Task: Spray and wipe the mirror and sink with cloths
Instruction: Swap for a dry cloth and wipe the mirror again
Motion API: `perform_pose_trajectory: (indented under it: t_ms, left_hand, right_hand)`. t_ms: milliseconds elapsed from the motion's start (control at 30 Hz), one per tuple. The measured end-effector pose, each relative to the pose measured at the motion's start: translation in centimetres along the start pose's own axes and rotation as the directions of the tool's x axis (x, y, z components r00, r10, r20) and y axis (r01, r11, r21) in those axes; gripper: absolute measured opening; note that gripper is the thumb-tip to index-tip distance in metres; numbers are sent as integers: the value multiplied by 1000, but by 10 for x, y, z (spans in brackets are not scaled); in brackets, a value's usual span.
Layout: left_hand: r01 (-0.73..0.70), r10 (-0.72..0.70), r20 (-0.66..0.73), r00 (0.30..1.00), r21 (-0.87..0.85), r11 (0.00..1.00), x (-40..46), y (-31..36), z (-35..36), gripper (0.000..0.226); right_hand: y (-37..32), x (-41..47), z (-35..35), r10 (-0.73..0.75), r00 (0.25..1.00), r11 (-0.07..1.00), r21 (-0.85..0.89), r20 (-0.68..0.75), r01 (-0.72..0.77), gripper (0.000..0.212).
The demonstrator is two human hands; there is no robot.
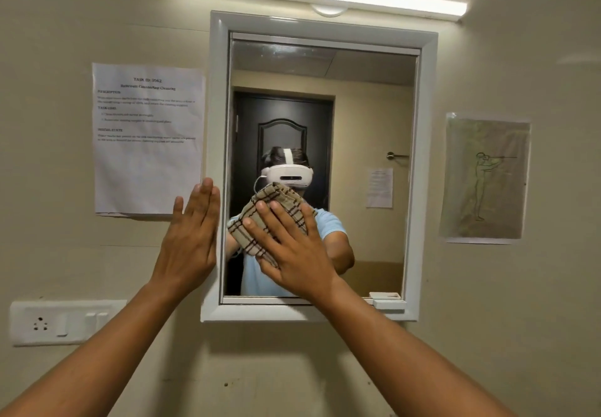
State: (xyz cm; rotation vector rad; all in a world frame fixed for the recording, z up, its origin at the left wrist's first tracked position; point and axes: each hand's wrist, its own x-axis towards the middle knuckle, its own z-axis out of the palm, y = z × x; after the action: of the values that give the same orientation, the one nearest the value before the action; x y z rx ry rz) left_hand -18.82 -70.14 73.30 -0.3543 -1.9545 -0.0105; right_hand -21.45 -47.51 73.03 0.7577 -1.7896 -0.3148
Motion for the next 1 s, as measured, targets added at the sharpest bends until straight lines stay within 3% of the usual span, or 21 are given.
perform_pose_trajectory:
  t_ms: [100,300,467,700,800,1000]
  left_hand:
    - [2,-2,3,1000,16,1000,0,-1,2,66]
    - [-1,1,-26,1000,31,1000,-1,-1,4,69]
    - [2,-2,-16,1000,34,999,-1,2,2,69]
    - [-4,5,-23,1000,19,1000,-3,2,4,69]
    - [-9,10,-23,1000,20,1000,-4,1,5,69]
    - [5,-5,-13,1000,33,999,-4,1,5,68]
  right_hand:
    - [37,14,-13,145,989,989,-10,-22,-146,62]
    - [107,3,-34,505,860,861,-16,-75,-508,69]
    - [87,-41,-20,715,695,699,48,-75,-713,71]
    - [12,-94,4,856,517,514,110,-3,-851,71]
    - [10,-94,6,866,500,496,103,11,-862,72]
    - [22,-65,1,822,569,569,97,-27,-817,72]
